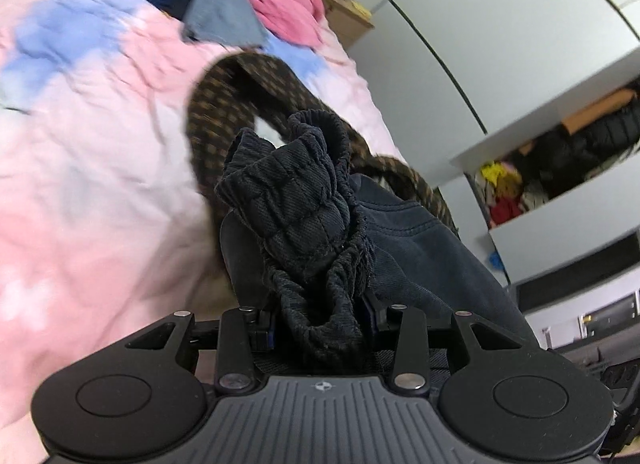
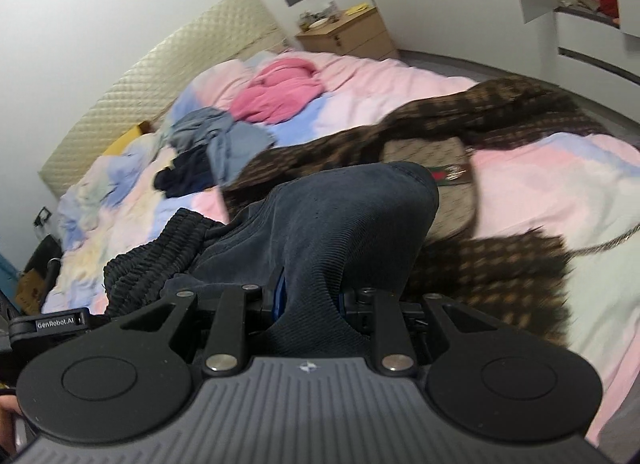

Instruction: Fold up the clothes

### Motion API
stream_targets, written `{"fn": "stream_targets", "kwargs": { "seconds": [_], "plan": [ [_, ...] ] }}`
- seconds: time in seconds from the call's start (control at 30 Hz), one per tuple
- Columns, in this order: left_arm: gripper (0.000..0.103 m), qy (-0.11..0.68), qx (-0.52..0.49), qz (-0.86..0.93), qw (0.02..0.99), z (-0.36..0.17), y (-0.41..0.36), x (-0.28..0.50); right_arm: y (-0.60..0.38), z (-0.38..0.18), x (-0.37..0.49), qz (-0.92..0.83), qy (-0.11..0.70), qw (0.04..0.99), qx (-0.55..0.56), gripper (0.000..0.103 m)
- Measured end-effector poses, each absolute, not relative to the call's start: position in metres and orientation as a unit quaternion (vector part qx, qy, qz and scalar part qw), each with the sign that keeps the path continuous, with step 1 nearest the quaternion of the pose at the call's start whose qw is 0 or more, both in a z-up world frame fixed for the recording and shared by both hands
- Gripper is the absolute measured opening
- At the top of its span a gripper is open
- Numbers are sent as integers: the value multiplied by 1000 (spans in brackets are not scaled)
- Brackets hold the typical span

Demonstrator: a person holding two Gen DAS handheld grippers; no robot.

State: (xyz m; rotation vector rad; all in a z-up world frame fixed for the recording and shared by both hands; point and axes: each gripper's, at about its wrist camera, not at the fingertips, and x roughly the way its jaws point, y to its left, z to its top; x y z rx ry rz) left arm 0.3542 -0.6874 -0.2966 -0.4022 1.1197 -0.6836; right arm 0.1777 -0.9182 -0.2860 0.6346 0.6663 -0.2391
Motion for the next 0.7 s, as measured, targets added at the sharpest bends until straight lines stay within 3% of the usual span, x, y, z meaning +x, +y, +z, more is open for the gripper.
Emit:
{"fn": "stream_targets", "kwargs": {
  "seconds": [0.13,0.37,0.5,0.67,0.7],
  "plan": [
    [40,522,-165,-327,770,-344,-722,374,-946,-335,174,-129,335,878,316,24],
    [47,562,-135,-307,756,-409,-711,374,-944,-398,164,-143,351,861,341,27],
    [55,574,-112,-310,749,-417,-708,385,-932,-412,169,-155,373,866,294,39],
    [64,584,-101,-311,743,-414,-705,387,-936,-417,168,-172,381,849,323,48],
    [65,585,-98,-308,744,-410,-704,387,-937,-414,168,-176,383,846,328,54]
  ]
}}
